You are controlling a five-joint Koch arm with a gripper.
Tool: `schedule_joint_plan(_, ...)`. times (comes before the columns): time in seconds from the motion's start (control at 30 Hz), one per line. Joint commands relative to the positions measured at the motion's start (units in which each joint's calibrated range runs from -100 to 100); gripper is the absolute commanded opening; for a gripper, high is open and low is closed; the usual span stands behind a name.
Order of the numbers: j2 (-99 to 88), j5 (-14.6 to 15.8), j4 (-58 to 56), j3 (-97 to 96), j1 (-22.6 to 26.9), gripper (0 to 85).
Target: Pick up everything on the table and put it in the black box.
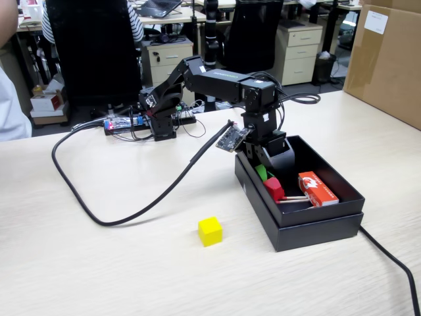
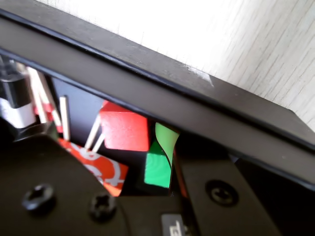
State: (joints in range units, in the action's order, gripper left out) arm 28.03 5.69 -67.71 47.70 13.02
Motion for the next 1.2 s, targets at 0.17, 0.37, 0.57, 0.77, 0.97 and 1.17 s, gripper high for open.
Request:
schedule_joint_plan(0.17, -14.89, -0.1, -0.24, 1.53, -0.59, 44.4)
schedule_joint_plan(0.37, -32.9, -0.2, -0.24, -0.28, -2.39, 46.4)
schedule_joint_plan(0.57, -43.34, -0.24, -0.24, -7.17, -5.47, 46.5)
schedule_joint_plan(0.77, -42.66, -0.68, -0.15, -14.97, -8.16, 47.7)
schedule_joint_plan(0.97, -33.13, -0.88, 0.28, -13.97, -10.01, 48.4)
schedule_joint_plan(1.17, -15.23, -1.61, 0.37, -3.36, -11.62, 48.7)
